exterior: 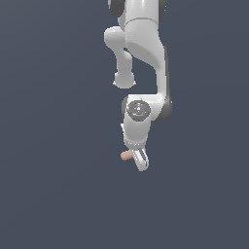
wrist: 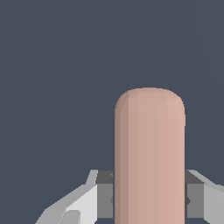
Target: Pick up the object and move it to a goal position.
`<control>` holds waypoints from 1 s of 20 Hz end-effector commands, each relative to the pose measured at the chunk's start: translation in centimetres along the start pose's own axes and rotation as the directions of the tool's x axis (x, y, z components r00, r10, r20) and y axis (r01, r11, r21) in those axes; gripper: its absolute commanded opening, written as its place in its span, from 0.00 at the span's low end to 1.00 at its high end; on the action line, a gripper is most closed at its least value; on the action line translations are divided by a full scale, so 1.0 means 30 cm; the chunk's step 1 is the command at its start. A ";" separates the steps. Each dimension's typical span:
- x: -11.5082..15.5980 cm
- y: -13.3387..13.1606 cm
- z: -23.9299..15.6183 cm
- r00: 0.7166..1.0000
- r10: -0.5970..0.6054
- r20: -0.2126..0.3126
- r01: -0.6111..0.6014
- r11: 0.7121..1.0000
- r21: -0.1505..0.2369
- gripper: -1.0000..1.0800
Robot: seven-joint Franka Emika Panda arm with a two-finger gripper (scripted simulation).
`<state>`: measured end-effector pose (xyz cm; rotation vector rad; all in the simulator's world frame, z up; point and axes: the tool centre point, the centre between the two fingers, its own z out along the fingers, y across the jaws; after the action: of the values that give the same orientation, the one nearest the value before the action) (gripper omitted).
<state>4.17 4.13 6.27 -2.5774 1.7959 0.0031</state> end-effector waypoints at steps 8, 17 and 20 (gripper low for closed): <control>0.121 0.153 -0.262 1.000 0.001 0.002 -0.001 1.000 0.002 0.00; 0.262 0.329 -0.564 1.000 0.002 0.004 -0.002 1.000 0.002 0.00; 0.311 0.388 -0.668 1.000 0.003 0.004 -0.003 1.000 0.002 0.00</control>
<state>-2.83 -7.68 24.73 -2.5720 1.7973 0.0056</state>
